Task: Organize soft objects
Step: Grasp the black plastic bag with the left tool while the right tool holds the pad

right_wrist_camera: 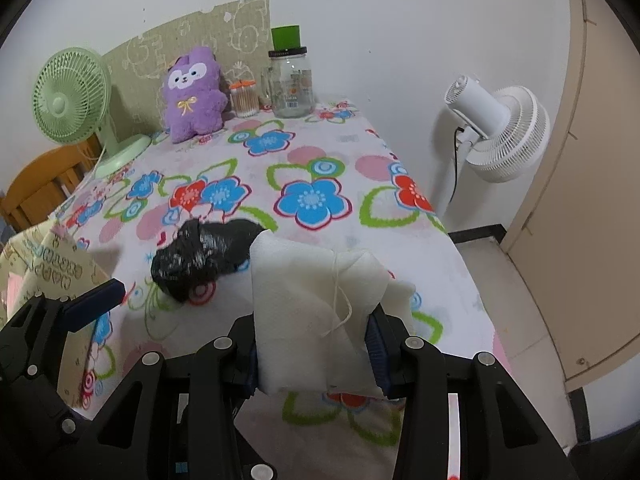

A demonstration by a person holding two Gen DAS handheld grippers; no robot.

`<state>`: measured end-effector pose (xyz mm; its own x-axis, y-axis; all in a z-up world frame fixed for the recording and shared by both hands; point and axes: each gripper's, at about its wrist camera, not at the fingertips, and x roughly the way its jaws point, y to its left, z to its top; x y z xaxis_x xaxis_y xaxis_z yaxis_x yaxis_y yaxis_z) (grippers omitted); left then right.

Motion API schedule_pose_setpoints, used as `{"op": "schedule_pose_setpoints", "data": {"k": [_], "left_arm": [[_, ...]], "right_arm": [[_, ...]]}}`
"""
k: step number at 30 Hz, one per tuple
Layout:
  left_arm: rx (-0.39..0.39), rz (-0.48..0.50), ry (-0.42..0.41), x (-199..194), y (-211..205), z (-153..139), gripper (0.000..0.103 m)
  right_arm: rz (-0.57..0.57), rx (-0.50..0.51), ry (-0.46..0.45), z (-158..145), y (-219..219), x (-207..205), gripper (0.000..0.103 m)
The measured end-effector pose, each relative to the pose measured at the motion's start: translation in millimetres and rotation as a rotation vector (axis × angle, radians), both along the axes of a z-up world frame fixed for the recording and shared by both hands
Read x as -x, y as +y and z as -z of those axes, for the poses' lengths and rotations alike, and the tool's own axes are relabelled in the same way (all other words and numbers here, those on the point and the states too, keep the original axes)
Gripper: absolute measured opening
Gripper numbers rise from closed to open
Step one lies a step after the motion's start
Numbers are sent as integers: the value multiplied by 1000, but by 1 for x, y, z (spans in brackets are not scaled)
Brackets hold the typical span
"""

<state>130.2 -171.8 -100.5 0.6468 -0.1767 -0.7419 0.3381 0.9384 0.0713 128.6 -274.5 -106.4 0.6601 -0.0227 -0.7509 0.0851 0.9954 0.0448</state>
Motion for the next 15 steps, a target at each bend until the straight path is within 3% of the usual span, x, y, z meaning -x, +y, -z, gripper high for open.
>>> {"op": "schedule_pose_setpoints", "data": {"k": [15], "left_arm": [[15, -60, 19, -44, 0, 0, 100]], "right_arm": [[-11, -26, -20, -1, -3, -40, 45]]}}
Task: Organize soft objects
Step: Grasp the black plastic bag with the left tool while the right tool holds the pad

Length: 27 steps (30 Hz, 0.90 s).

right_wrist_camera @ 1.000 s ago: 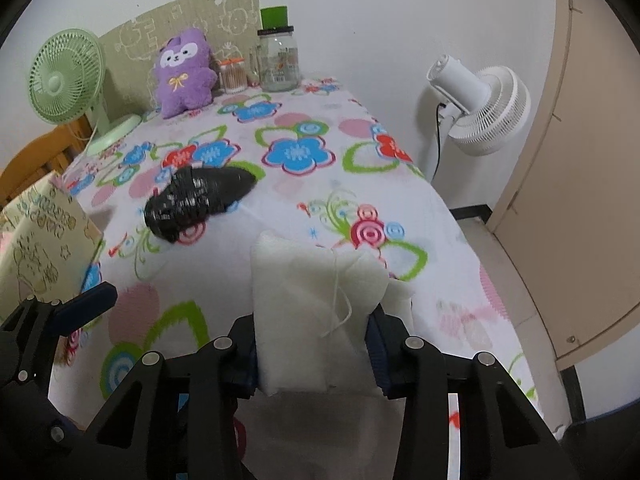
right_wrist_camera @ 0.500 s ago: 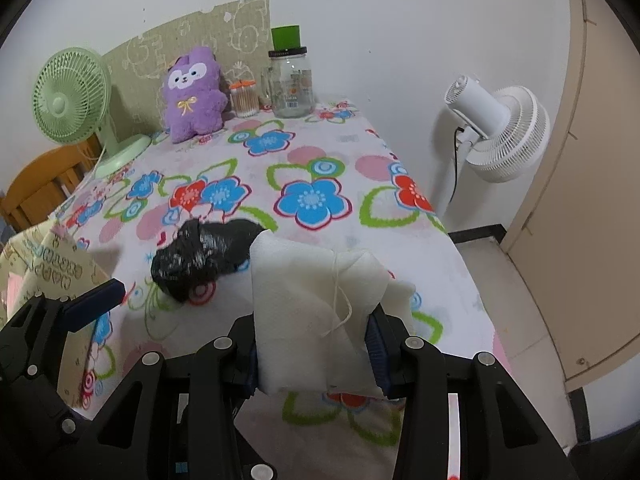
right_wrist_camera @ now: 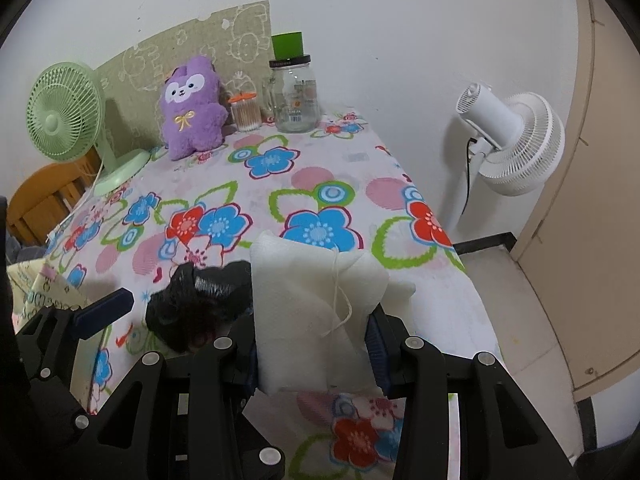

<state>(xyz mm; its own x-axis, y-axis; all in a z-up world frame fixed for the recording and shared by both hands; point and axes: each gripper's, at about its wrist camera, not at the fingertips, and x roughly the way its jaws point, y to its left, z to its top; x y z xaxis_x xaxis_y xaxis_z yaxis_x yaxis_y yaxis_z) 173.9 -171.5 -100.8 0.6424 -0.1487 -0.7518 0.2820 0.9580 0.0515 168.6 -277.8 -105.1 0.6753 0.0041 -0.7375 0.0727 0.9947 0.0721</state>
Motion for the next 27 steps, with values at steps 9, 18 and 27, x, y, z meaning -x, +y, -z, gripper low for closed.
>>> {"op": "schedule_pose_setpoints", "data": {"k": [9, 18, 27], "left_arm": [[-40, -54, -13, -19, -2, 10, 100], [-28, -55, 36, -33, -1, 28, 92], [7, 23, 83, -29, -6, 32, 43]], "right_arm": [[5, -26, 26, 14, -4, -20, 45], [4, -26, 65, 28, -4, -28, 45], [15, -20, 88, 34, -5, -29, 45]]}}
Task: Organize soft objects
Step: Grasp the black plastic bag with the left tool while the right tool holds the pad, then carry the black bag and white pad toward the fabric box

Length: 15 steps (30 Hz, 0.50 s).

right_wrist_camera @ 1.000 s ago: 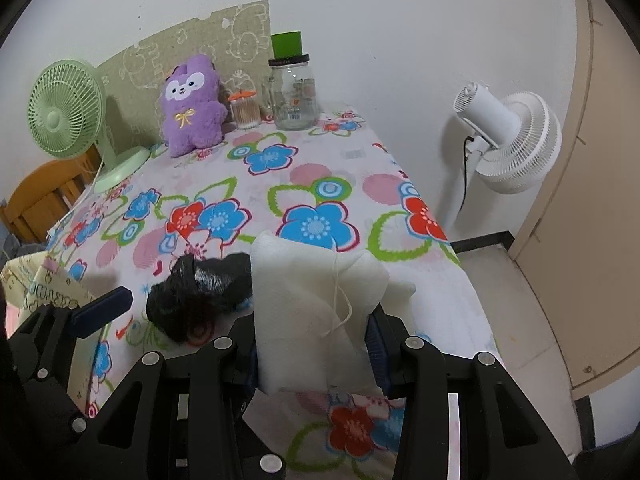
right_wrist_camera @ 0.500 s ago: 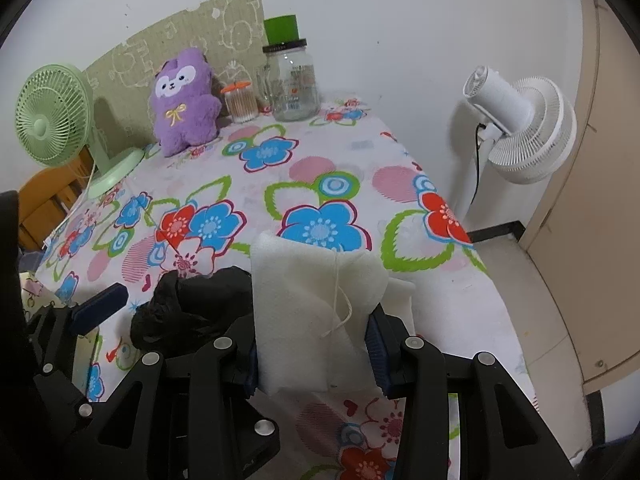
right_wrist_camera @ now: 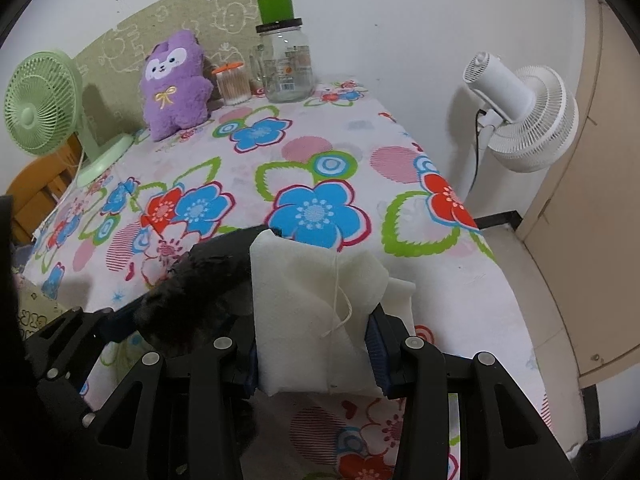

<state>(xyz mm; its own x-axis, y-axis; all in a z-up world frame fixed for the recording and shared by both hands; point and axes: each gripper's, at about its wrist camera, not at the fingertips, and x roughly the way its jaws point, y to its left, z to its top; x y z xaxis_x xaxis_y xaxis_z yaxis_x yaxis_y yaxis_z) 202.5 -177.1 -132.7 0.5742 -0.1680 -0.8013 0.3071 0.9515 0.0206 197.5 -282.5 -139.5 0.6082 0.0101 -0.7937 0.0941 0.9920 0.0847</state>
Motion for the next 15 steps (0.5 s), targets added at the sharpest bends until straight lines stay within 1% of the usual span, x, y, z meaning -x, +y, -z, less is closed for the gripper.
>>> {"op": "schedule_pose_setpoints", "data": {"k": [1, 3, 6, 15], "left_arm": [[4, 12, 2, 2, -1, -1, 41], [4, 21, 3, 3, -2, -1, 34], [-4, 24, 0, 6, -1, -1, 30], [-9, 3, -8, 19, 6, -6, 28]], "right_arm": [[3, 0, 2, 1, -1, 1, 45], [8, 6, 3, 1, -1, 2, 45], [9, 13, 5, 1, 0, 5, 45], [6, 26, -2, -5, 8, 16, 45]]}}
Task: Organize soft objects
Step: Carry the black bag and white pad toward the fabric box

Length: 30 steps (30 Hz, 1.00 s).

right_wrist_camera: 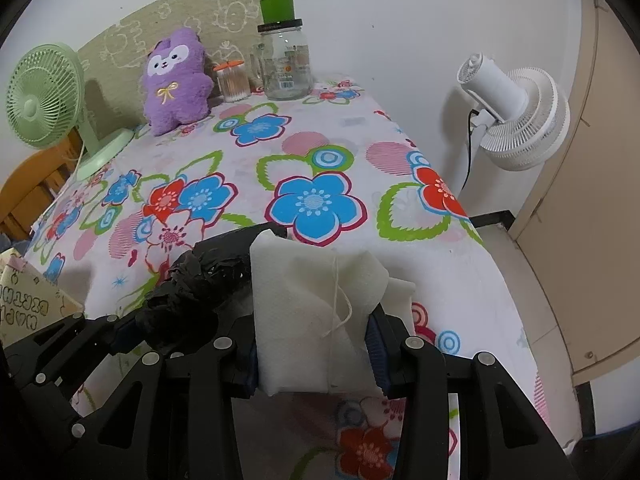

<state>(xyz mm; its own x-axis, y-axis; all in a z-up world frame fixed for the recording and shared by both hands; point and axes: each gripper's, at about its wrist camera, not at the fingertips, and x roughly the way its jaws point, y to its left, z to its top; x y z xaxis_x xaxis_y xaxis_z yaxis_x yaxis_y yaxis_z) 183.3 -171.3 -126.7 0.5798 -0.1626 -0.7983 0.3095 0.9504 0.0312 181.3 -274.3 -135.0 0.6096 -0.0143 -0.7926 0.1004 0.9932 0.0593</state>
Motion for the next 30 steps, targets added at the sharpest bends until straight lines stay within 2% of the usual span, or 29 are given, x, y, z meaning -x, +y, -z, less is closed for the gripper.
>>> {"op": "schedule_pose_setpoints", "data": {"k": [8, 30], "left_arm": [[-9, -16, -17, 18, 9, -8, 28], [42, -50, -74, 70, 39, -34, 28]], "right_arm": [[-6, 8, -19, -9, 9, 18, 45], [-44, 23, -94, -41, 39, 70, 45]]}}
